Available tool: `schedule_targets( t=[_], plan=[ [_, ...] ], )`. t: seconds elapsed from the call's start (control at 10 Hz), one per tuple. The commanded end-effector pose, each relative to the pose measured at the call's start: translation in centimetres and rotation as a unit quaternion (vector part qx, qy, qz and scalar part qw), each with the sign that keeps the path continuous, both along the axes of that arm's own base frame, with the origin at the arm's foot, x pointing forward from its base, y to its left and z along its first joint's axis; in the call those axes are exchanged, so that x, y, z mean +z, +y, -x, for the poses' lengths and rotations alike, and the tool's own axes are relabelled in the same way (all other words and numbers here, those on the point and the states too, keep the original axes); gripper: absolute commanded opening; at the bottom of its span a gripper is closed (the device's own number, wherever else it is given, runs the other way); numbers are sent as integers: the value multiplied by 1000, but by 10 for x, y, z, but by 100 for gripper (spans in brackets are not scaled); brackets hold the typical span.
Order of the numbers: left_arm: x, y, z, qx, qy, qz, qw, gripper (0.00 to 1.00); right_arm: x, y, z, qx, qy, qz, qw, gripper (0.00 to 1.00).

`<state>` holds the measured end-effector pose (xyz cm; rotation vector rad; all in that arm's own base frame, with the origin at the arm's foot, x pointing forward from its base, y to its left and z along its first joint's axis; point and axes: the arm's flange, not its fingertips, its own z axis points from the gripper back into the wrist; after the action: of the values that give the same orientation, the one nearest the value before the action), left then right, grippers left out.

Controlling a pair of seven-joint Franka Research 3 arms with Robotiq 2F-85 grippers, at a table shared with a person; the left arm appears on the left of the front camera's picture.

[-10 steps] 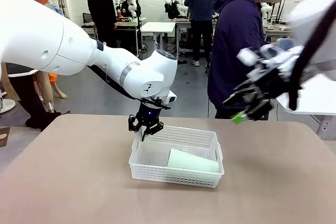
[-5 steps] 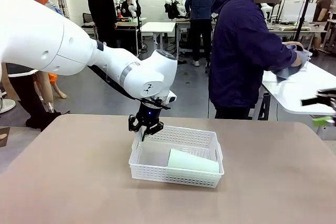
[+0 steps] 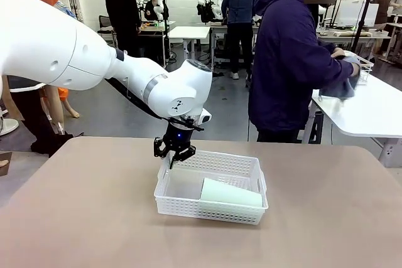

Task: Clean and organize the cups into the basket.
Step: Pick up the Organizing basket and move it to the center of the table, then pick up the Reusable plastic cup from the right side of the table and place it inside the Organizing basket, then pick up the Reusable plastic cup from the right side of the table and stack it inside the Organizing basket in the center of the table.

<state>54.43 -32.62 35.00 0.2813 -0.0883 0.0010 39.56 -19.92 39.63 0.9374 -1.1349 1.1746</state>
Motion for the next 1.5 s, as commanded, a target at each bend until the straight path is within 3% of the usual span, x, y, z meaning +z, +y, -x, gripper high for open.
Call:
schedule_targets(
  t=[0.0,0.1,1.4],
  plan=[
    [0,2,1,-3,-2,-6,1000,0,7,1,-14,-22,-7,-6,1000,100],
    [0,2,1,-3,-2,-6,1000,0,0,0,0,0,0,0,1000,100],
    [0,2,1,-3,-2,-6,1000,0,0,0,0,0,0,0,1000,100]
  ],
)
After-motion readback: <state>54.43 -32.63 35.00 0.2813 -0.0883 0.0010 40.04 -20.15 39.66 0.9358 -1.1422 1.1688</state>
